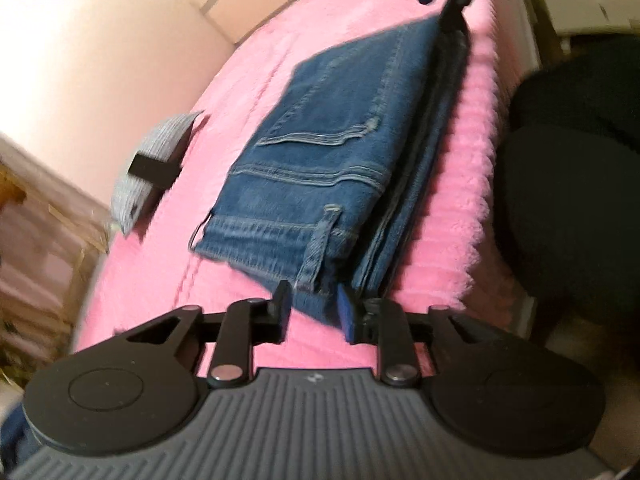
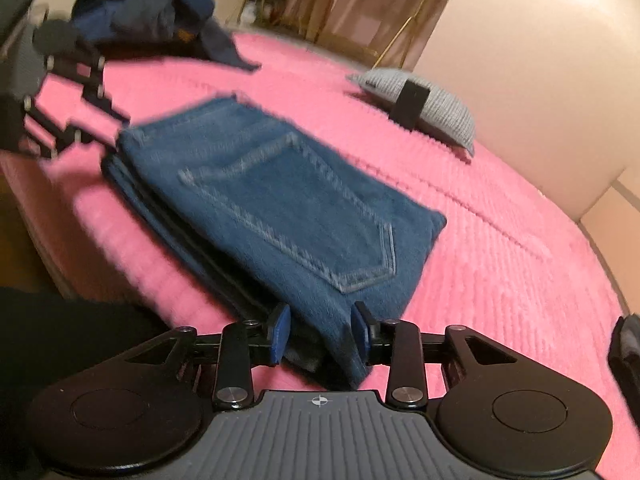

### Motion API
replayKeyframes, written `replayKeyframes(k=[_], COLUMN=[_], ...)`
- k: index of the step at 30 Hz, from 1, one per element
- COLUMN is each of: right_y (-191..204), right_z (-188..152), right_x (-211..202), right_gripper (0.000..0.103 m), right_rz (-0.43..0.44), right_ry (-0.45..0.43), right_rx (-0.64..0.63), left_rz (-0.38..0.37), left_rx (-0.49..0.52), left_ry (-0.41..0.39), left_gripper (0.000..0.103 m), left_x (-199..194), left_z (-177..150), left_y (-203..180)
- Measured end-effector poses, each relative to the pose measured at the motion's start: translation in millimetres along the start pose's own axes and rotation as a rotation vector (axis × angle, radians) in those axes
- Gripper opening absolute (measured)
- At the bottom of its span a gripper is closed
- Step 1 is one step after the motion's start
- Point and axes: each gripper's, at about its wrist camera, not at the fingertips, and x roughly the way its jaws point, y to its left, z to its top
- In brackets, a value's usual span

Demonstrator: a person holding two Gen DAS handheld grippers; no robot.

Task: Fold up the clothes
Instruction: 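Hold and straighten the folded jeans stack with both grippers, then regrip the folded jeans edges with both grippers, pinching the stack tightly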

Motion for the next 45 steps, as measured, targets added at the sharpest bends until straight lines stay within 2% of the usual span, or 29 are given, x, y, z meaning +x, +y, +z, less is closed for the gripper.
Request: replayKeyframes(k=[5,7,10,12,13,14,15,16,18,21,24,25,28,33,37,39,40,43,45], right_y=[-16,-19,-19,-21,-22,-22,-21,-19,-9,19,48,56,70,77,86,86,82,71,63], right_z=[10,2,0,4,5,5,5,6,6,4,-1,-2,-4,-11,-14,-12,-9,4,14], right_x=[18,37,41,38,36,34,31,27,18,14,22,27,43,66,69,72,71,67,59], right_gripper=[0.035,0.035,0.035,0.036,0.04,0.046,0.06,0.067,0.068,0.069,0.069,0.069,0.069,0.069,0.069,0.068,0.051,0.038,0.035], right_rz=[0.066,0.1,0.11,0.114,0.11,0.102,0.089,0.075,0.067,0.03,0.009,0.009,0.011,-0.007,-0.04,-0.04,-0.033,-0.01,-0.007], right_ry=[-0.05,-0.003,0.002,0.018,0.024,0.029,0.027,0.022,0.0,0.001,0.018,0.021,0.036,0.096,0.104,0.106,0.108,0.106,0.087], right_rx=[0.223,0.282,0.278,0.261,0.254,0.247,0.239,0.229,0.157,-0.066,-0.288,-0.352,-0.456,-0.578,-0.711,-0.712,-0.685,-0.599,-0.559], left_rz=[-0.001,-0.035,-0.086,-0.092,-0.083,-0.078,-0.065,-0.05,-0.028,-0.019,-0.021,-0.02,-0.023,-0.012,0.008,0.016,0.029,0.06,0.084], left_rx=[-0.207,-0.25,-0.288,-0.269,-0.257,-0.252,-0.238,-0.223,-0.177,-0.106,-0.051,-0.035,0.028,0.127,0.174,0.185,0.198,0.242,0.274], left_ry=[-0.064,-0.047,-0.007,0.015,0.015,0.016,0.011,0.004,-0.007,-0.014,-0.009,-0.007,0.001,0.035,0.038,0.038,0.032,0.01,0.0], left_gripper=[0.025,0.025,0.025,0.025,0.025,0.025,0.026,0.026,0.026,0.027,0.035,0.04,0.052,0.052,0.053,0.059,0.064,0.077,0.079], left_x=[-9,2,20,25,23,20,15,10,4,1,5,7,11,21,21,21,20,18,21], left_z=[8,9,8,4,3,3,5,7,11,15,17,18,20,18,16,17,17,19,21], left_y=[23,24,21,14,12,12,12,12,9,0,-11,-15,-26,-39,-45,-46,-49,-57,-64])
